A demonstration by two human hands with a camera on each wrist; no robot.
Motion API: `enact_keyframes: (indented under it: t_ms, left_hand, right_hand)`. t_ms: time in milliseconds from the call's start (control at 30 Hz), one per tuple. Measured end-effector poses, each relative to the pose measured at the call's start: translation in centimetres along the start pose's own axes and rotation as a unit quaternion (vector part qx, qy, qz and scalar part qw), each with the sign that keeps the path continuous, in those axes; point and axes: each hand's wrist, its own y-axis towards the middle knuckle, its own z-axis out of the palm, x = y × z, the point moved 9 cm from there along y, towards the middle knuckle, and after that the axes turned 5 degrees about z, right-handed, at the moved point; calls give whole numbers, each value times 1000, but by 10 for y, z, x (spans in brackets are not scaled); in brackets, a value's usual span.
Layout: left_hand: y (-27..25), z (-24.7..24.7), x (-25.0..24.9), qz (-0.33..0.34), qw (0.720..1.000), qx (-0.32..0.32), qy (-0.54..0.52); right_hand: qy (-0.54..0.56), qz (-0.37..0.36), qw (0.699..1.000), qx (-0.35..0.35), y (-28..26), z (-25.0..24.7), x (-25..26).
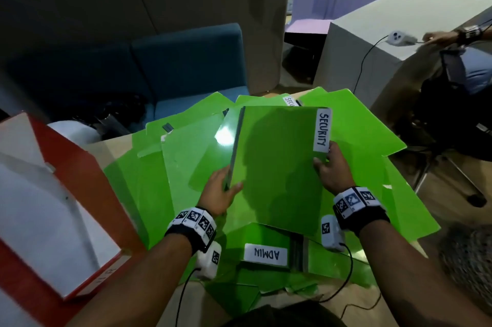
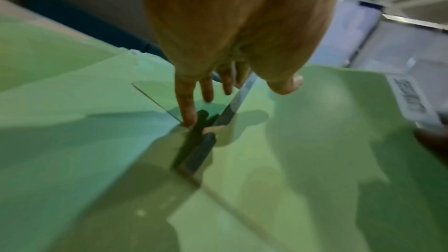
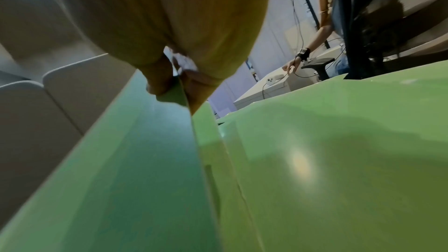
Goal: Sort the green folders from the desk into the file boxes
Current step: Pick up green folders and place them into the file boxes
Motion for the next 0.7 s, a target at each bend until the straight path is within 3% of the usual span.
enact_keyframes:
  t_ms: [67,133,333,433,600,700]
  left_hand:
    - [1,-13,8,-73,989,-52,-118]
    - [1,-22,2,-96,973,-71,-200]
    - [-10,-88,-48,-27,921,-167,-352]
    - [-23,-110,-68,12,901,-195,-388]
    - [-45,-139,-70,20,878,-263,-399]
    - [-61,-160,-66,31,885,-281,-370]
  right_hand:
    - [21,-11,999,21,-2,10,5]
    - [35,-27,998,43,-2,19,18]
    - [18,-86,996,14,13,36,74]
    - [19,-125,991,-34,19,49,96]
    - [46,-74,993,78,25,107,112]
    - [1,-123,992,37,22,112,124]
